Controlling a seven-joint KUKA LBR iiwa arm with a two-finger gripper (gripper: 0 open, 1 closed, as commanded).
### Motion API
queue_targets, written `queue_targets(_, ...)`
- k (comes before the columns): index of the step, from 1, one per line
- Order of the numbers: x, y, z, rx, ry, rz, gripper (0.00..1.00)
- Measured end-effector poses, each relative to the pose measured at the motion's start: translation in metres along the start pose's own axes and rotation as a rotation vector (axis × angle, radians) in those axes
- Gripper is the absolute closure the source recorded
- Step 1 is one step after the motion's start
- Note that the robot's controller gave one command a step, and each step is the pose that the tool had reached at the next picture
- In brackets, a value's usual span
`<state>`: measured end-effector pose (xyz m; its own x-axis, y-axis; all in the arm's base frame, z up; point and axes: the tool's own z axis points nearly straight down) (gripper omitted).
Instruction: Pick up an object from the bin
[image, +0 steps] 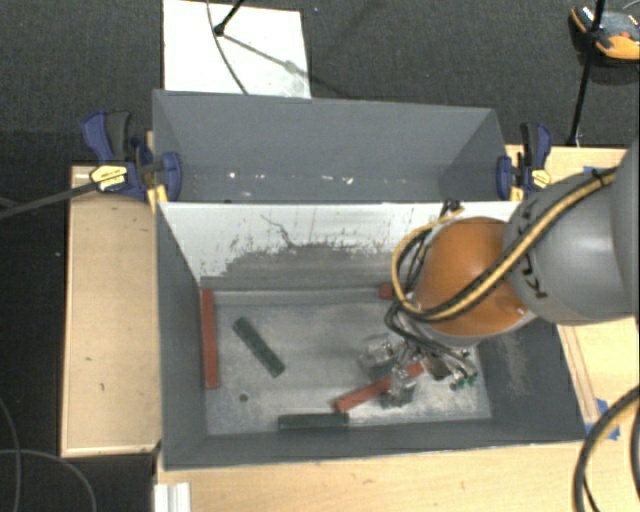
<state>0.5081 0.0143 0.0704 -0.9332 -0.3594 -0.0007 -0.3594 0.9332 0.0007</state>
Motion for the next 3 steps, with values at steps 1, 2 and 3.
queue_targets(1, 0.001, 0.000, -0.003, -0.001, 0.002, 0.000, 1.00)
queue_targets(2, 0.003, 0.001, -0.023, -0.003, 0.009, 0.000, 1.00)
queue_targets(3, 0.001, 0.000, -0.047, -0.001, 0.003, 0.001, 1.00)
